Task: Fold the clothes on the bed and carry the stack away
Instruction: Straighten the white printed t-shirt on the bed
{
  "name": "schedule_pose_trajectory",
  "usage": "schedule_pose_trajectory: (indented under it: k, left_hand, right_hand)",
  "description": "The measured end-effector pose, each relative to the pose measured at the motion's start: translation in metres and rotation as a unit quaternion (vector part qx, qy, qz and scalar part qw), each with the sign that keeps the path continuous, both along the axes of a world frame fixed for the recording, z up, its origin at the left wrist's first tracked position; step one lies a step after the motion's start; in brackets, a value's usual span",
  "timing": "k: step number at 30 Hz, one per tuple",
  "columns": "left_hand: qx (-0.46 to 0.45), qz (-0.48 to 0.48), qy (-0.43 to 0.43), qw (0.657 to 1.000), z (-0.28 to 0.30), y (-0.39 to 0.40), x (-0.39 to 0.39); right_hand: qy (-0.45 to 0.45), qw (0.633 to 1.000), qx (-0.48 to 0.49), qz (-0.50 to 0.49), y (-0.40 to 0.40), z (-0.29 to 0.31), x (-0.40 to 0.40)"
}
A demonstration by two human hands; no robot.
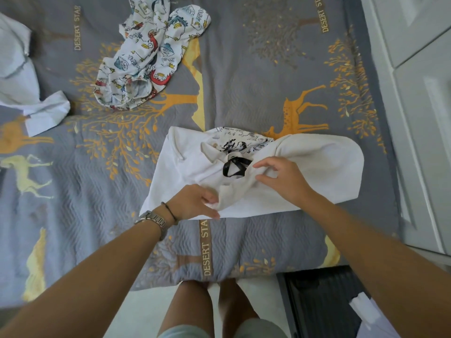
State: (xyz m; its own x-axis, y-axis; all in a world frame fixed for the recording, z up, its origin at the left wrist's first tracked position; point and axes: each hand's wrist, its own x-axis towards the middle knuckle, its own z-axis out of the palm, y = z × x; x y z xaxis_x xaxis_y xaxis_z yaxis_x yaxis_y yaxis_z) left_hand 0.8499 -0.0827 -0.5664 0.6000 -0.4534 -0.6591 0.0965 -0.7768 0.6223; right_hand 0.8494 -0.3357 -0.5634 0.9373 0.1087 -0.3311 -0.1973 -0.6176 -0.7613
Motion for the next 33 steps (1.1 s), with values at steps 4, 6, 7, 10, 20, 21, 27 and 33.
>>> schedule_pose_trajectory:
  k: [4,6,7,10,20,21,27,33]
  left_hand:
    - [-0.027,-0.001,0.025,0.999,0.011,-0.002,-0.002]
    - [-0.056,0.071,0.0,0.996,0.015,-0.005,0.007]
    - [-0.064,0.113,-0.03,0.991,0.015,-0.006,0.012]
    - [-0.06,0.176,-0.119,0.975,0.009,-0.014,0.023]
    - [0.013,0.104,-0.257,0.961,-0.025,-0.024,0.032]
    - [0.018,0.085,-0.254,0.963,-0.026,-0.024,0.033]
    - [0.046,0.065,-0.209,0.975,-0.022,-0.026,0.042]
    - [0.004,0.156,-0.215,0.964,-0.013,-0.011,0.047]
  right_hand:
    - [-0.019,0.999,-0.03,0.011,0.006,0.002,0.004]
    - [-0.033,0.998,-0.048,0.012,0.01,0.003,0.009]
    - [-0.043,0.997,-0.058,0.015,0.013,0.002,0.012]
    - [-0.066,0.991,-0.109,0.041,0.018,-0.007,0.023]
    - [-0.041,0.979,-0.174,0.099,0.011,-0.025,0.033]
    - [-0.046,0.978,-0.175,0.103,0.009,-0.024,0.032]
    - [-0.058,0.983,-0.142,0.103,-0.015,-0.015,0.018]
    - [0.009,1.0,-0.001,-0.008,-0.03,0.005,0.002]
